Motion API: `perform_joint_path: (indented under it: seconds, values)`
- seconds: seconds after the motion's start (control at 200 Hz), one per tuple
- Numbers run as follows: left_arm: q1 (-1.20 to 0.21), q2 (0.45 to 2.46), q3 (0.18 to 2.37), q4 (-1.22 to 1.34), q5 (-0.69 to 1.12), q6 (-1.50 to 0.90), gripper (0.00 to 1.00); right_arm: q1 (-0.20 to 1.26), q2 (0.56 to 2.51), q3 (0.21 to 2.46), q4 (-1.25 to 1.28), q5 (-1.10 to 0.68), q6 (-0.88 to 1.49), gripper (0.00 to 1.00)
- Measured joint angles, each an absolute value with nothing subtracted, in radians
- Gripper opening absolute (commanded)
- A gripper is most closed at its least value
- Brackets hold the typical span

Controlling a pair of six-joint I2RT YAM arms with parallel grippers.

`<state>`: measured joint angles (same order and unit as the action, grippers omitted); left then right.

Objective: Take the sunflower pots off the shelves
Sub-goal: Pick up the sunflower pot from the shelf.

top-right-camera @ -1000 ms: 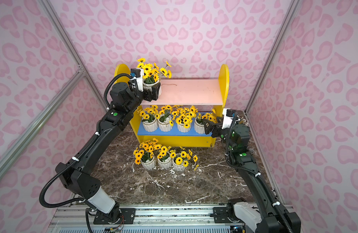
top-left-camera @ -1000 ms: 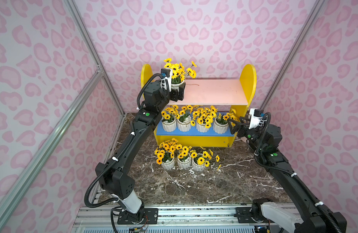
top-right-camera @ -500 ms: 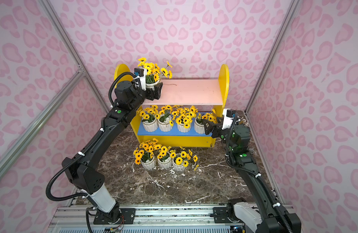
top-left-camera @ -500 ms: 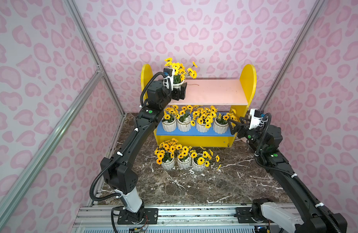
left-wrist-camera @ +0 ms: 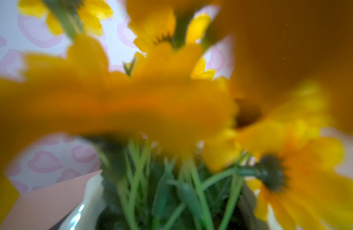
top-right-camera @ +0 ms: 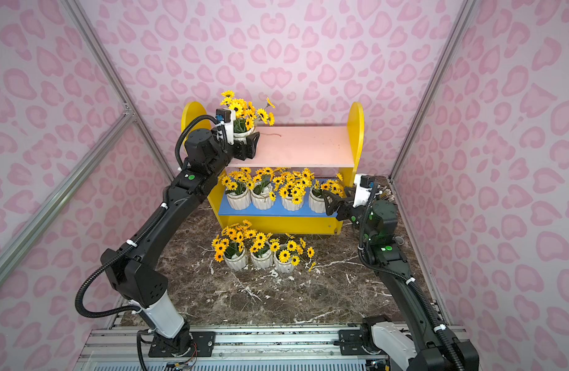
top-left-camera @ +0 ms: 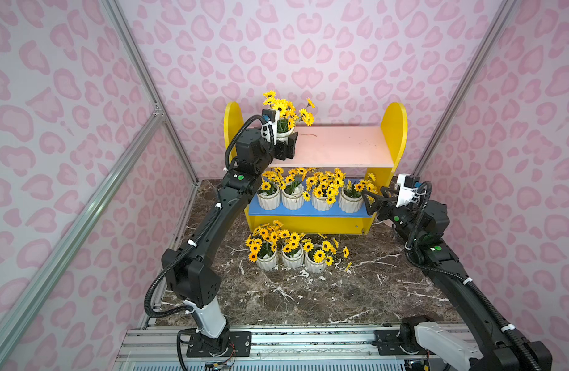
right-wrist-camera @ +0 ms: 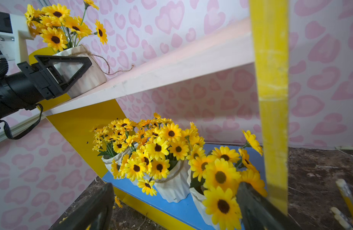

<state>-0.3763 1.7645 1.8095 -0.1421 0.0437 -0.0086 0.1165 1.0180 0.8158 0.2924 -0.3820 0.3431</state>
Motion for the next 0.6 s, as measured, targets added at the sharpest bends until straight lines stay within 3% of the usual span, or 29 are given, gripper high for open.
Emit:
perform_joint_path:
  seconds: [0.35, 0.605]
  values:
    - [-0.389, 1.660, 1.766, -0.183, 0.074, 0.007, 0.03, 0.117, 1.007, 0.810, 0.300, -0.364, 0.352, 0.98]
    - [-0.493, 1.417, 1.498, -0.100, 0.078, 0.029, 0.03, 0.117, 0.976, 0.809, 0.293, -0.359, 0.369, 0.96]
